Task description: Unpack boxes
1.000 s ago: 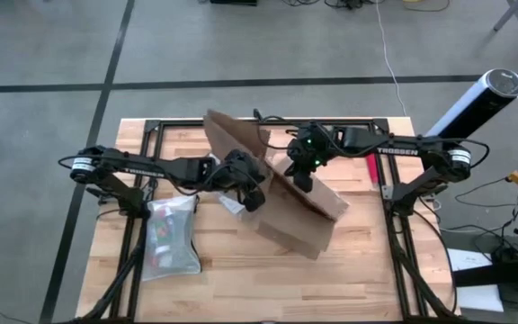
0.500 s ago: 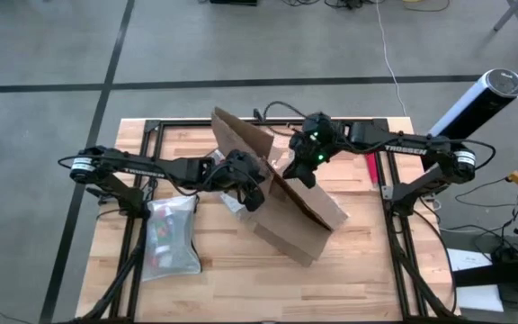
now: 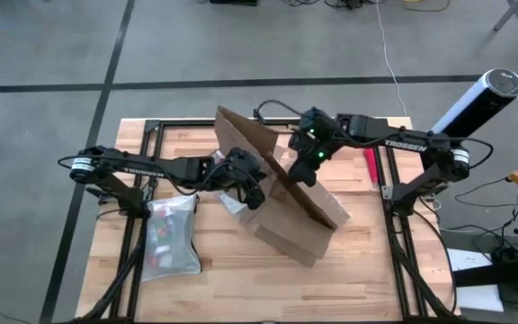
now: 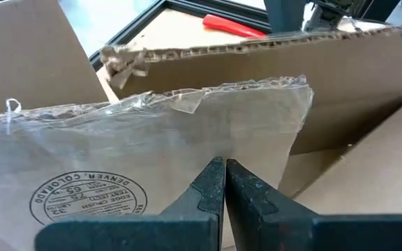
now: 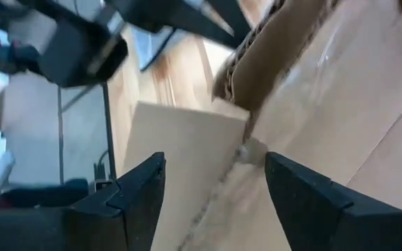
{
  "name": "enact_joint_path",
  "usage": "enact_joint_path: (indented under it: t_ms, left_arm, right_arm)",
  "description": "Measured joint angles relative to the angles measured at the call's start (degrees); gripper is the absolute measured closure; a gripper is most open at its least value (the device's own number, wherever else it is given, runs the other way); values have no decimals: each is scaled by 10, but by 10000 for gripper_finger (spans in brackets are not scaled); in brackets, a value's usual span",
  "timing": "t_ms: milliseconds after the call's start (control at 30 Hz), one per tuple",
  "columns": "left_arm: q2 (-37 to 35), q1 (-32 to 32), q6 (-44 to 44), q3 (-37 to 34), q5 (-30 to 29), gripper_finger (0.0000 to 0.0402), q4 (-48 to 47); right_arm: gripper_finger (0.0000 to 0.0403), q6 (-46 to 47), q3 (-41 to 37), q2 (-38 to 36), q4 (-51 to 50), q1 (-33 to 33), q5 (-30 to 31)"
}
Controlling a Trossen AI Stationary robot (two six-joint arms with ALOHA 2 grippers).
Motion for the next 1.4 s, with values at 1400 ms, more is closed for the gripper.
enact_joint_path:
  t_ms: [1400]
  left_arm:
    - [-1,10,9,1,-2,402,14]
  right_arm:
    - [195,-17,200,90,-240,107,211]
